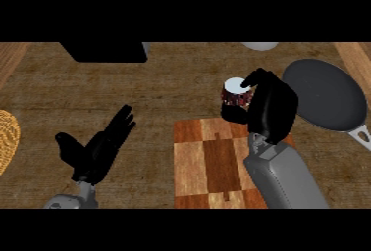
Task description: Pick the cupcake from the cutting board and place it in the pan
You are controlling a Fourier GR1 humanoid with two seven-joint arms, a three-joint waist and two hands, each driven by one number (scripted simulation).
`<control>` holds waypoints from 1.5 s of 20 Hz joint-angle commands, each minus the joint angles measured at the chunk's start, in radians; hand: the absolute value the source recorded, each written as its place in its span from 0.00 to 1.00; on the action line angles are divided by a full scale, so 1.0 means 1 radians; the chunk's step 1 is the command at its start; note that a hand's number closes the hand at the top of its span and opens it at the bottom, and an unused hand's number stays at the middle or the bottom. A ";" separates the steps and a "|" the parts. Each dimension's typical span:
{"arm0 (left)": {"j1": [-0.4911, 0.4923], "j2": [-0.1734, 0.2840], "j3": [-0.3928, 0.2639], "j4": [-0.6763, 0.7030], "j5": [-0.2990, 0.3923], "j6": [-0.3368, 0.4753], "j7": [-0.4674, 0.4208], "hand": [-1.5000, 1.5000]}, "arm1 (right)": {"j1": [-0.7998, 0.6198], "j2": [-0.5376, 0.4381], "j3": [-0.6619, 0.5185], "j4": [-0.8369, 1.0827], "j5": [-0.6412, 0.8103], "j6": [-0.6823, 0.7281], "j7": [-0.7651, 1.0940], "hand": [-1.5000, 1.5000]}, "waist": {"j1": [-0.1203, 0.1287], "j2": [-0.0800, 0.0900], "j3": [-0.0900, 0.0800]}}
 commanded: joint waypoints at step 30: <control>-0.017 -0.017 0.033 -0.013 -0.008 -0.043 0.021 0.50 | -0.258 -0.473 -0.679 1.111 -0.505 -0.756 -0.890 1.00 | 0.040 0.020 0.004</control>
